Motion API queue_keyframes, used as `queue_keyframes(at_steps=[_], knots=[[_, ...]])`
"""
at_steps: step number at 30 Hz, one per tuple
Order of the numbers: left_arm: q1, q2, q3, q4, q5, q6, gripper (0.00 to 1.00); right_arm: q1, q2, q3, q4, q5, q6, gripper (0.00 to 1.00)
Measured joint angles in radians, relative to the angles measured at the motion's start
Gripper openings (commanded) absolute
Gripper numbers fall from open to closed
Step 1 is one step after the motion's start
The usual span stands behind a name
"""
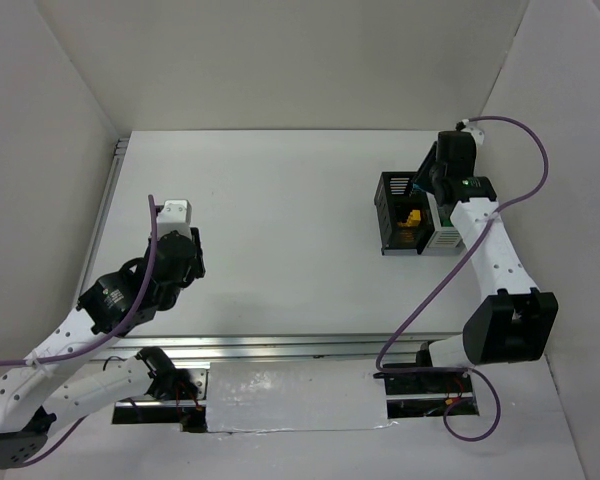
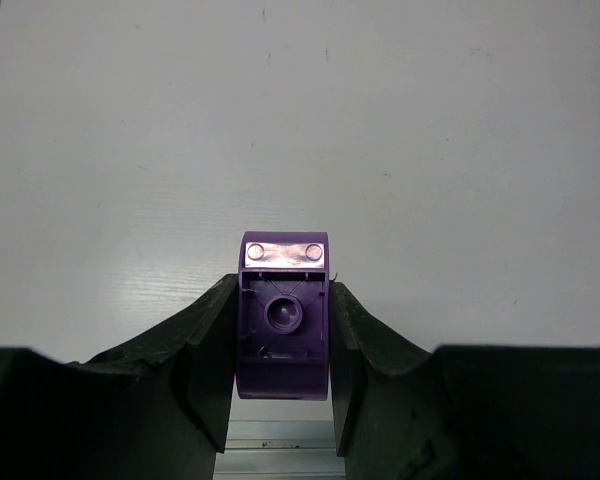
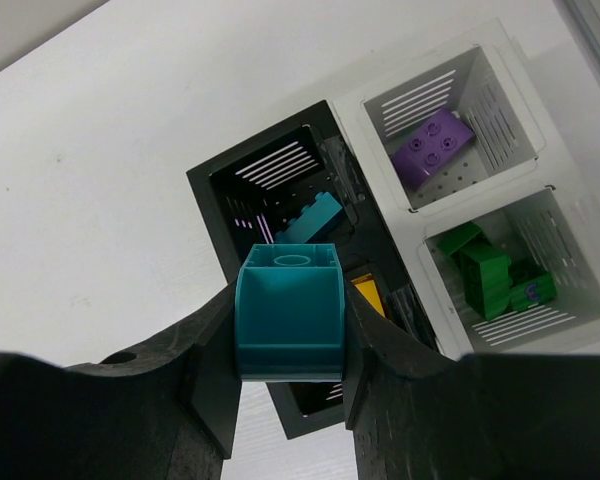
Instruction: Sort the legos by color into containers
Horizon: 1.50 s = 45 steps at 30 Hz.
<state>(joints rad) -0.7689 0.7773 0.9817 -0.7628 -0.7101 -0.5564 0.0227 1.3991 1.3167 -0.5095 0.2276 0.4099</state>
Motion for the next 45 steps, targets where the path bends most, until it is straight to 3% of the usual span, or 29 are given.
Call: queue_keyframes(at_steps=[45], knots=[[0.027,0.013,0.0,0.013,0.008,0.005,0.0,-0.002,0.027,0.002,0.015,-0.065,0.0,0.0]])
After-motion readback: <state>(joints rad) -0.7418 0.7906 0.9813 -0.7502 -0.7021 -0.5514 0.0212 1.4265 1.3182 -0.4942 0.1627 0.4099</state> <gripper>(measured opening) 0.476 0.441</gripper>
